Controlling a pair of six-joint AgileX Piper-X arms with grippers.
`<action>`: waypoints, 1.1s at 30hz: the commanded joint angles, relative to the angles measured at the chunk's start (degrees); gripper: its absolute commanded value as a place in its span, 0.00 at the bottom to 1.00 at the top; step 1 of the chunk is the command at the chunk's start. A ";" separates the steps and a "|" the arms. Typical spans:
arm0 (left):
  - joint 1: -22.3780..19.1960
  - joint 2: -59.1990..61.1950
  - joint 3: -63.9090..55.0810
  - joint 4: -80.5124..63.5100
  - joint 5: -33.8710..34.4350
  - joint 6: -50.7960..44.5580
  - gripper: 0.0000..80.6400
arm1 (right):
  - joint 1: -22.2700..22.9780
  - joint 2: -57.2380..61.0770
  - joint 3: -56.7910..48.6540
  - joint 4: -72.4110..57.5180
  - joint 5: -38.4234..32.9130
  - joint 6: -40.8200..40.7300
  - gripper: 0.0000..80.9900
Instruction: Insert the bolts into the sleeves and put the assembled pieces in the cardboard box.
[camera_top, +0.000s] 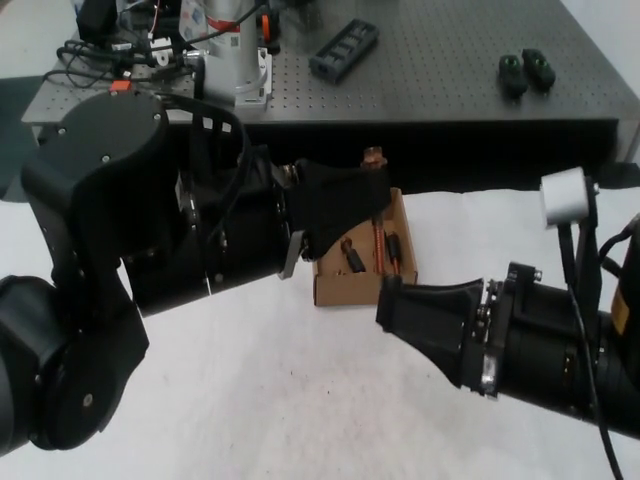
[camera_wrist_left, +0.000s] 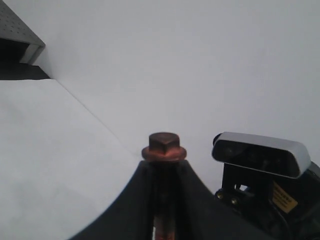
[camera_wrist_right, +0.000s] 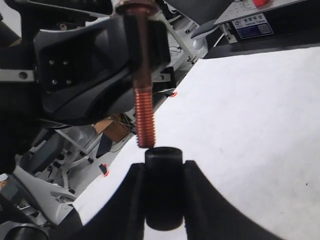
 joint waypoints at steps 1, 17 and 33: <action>-0.32 -0.06 -0.27 -1.13 1.07 0.63 0.01 | -0.31 1.29 -1.03 -1.75 -5.00 0.69 0.02; -0.32 -0.06 -0.27 -1.13 1.30 0.63 0.01 | -0.31 2.74 -2.95 -6.28 -0.42 0.68 0.02; -0.32 -0.06 -0.27 -1.13 1.82 2.51 0.01 | -0.31 2.75 -2.95 -10.67 -4.46 -0.67 0.02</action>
